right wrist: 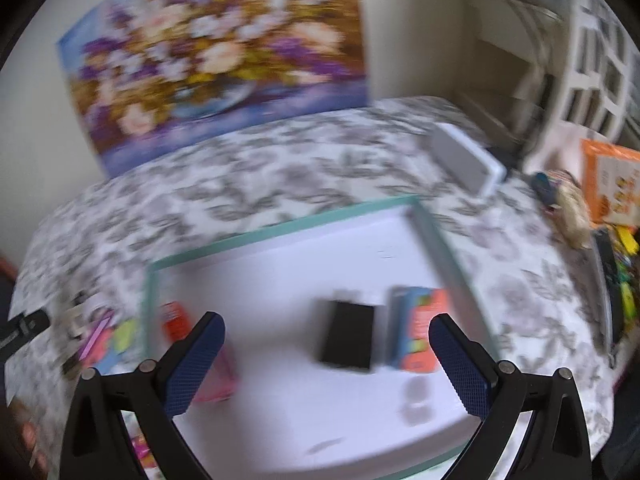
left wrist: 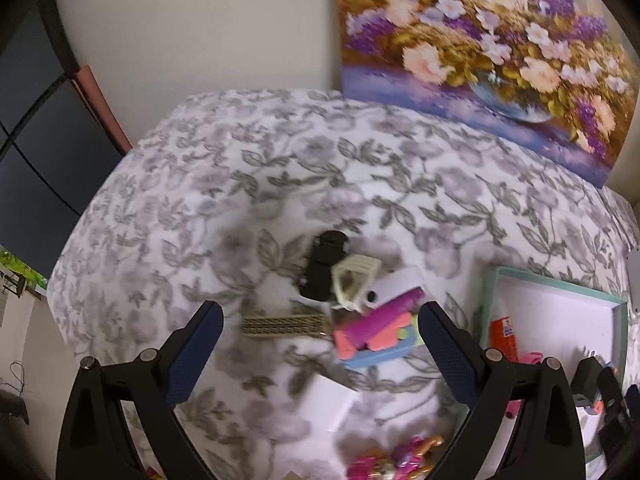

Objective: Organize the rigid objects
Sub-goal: 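Move both tools away from the tray back over the pile of items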

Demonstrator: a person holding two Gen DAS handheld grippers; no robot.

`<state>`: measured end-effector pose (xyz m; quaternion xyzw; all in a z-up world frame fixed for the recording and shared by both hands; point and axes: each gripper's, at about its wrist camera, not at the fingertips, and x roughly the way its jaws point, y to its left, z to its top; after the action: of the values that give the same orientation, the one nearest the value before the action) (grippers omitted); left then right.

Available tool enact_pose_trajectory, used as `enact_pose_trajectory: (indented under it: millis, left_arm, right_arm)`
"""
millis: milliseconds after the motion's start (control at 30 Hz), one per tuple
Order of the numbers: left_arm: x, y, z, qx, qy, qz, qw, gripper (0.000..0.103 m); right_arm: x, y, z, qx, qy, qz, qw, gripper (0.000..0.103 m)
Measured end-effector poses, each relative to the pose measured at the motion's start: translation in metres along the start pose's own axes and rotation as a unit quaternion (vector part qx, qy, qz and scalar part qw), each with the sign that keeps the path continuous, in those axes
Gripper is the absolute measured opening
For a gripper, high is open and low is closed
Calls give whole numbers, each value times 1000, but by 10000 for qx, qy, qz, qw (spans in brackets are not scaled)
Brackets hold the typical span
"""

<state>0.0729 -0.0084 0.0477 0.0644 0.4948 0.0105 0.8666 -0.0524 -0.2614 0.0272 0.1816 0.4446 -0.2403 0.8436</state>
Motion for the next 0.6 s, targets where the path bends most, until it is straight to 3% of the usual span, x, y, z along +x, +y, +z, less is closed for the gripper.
enact_pose_trajectory:
  millis: [300, 600]
  left_arm:
    - [-7, 31, -2, -94, 41, -209, 9997, 98]
    - [22, 47, -31, -37, 679, -311, 9972, 98]
  right_arm:
    - [-1, 80, -27, -813, 437, 1056, 9901, 103]
    - [12, 123, -63, -1284, 1109, 1443, 9749, 103]
